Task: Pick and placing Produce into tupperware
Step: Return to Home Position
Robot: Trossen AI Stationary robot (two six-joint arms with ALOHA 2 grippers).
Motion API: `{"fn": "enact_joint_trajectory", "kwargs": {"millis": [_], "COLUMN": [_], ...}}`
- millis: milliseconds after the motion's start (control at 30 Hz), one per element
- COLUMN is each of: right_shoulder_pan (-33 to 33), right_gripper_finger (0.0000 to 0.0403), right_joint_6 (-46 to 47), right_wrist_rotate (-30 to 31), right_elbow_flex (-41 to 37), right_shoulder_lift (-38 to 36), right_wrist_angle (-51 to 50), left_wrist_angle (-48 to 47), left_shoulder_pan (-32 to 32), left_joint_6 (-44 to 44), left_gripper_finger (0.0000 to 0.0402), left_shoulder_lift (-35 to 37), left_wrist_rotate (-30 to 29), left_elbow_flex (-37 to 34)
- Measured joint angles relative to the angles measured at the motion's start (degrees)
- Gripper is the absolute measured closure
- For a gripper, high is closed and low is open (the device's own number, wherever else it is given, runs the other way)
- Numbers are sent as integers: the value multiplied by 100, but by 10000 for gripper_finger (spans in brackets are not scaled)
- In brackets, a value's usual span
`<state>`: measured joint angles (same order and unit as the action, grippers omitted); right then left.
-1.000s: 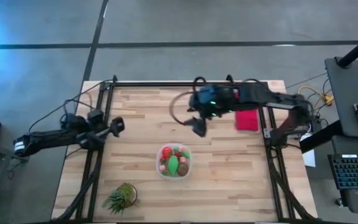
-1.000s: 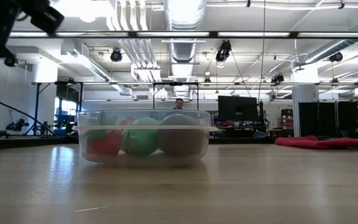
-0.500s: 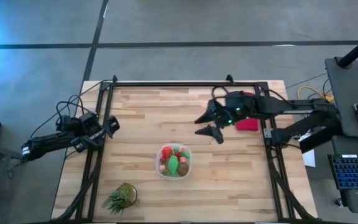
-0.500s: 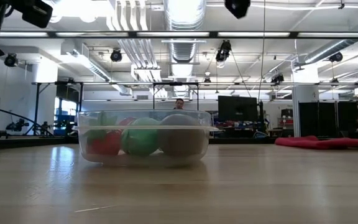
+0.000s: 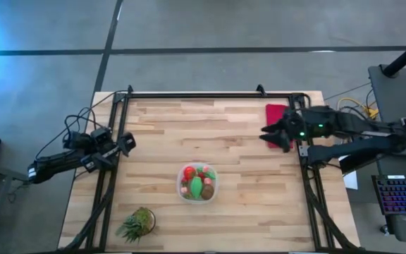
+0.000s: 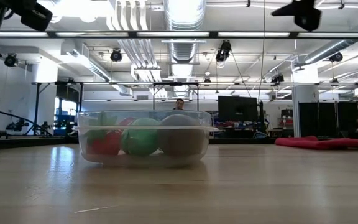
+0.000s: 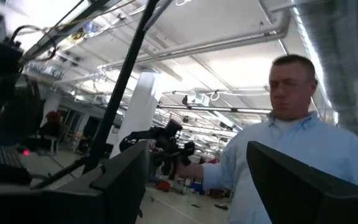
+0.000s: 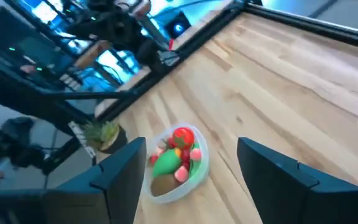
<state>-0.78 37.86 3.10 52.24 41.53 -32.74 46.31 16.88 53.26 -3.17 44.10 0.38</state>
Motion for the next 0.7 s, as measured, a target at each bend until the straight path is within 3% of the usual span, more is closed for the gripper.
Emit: {"fn": "enact_joint_trajectory", "kwargs": {"millis": [100, 267, 700], "right_shoulder_pan": [119, 162, 161], "right_gripper_finger": [157, 158, 154], "right_joint_6": [-515, -1540, -1756], "right_wrist_rotate": [-35, -170, -487], "right_elbow_flex": [-295, -839, -2550], "right_shoulder_lift": [-563, -1241, -2553], "right_wrist_angle": [192, 474, 1558], "left_wrist_angle": [-305, -581, -1126], "left_shoulder_pan": [2, 2, 28], "left_joint_6": [225, -111, -550], "left_gripper_finger": [146, 146, 146], "left_shoulder_lift": [-10, 68, 149], "left_wrist_rotate": [-110, 91, 198], "left_elbow_flex": [-2, -4, -7]}}
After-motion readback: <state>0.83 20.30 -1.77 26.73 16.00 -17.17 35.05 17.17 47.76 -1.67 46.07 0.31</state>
